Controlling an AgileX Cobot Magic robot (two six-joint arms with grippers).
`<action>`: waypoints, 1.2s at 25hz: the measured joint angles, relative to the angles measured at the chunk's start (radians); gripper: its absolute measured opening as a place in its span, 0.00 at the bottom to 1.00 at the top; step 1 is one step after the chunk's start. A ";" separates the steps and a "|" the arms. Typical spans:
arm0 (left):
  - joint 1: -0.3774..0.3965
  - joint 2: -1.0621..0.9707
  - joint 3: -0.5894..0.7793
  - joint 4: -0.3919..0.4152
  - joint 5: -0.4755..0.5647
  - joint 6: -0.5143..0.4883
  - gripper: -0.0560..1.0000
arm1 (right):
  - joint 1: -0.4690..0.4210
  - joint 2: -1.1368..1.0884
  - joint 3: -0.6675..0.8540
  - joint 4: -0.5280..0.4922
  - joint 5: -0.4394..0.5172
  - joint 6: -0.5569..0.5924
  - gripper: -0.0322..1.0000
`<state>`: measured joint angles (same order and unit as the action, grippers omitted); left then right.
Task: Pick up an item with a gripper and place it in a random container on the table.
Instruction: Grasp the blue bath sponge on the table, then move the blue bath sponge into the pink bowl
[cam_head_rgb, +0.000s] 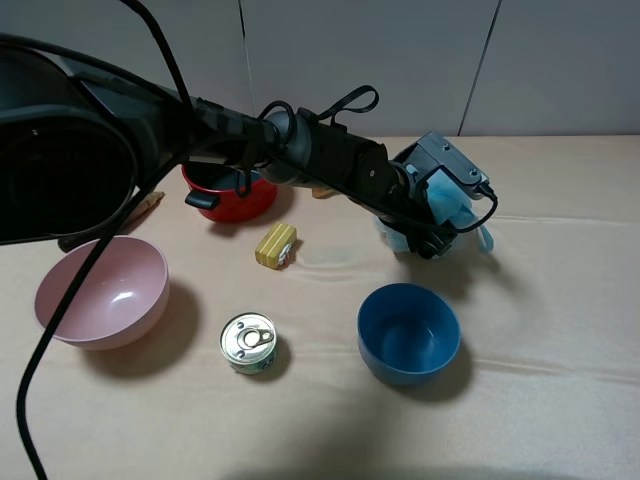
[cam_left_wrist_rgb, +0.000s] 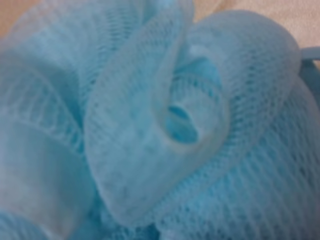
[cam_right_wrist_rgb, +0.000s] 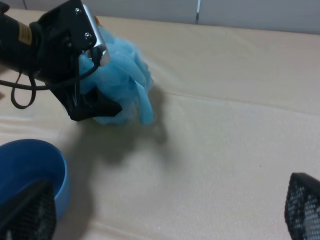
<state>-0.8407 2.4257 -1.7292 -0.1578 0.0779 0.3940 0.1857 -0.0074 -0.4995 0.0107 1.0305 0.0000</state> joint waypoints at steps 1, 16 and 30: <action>0.000 0.000 0.000 0.000 0.004 0.000 0.97 | 0.000 0.000 0.000 0.000 0.000 0.000 0.70; 0.000 0.000 0.000 0.000 0.018 0.000 0.55 | 0.000 0.000 0.000 0.000 0.000 0.000 0.70; 0.000 0.000 0.000 0.000 0.020 0.001 0.52 | 0.000 0.000 0.000 0.000 0.000 0.000 0.70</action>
<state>-0.8407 2.4257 -1.7292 -0.1578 0.0976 0.3949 0.1857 -0.0074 -0.4995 0.0107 1.0305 0.0000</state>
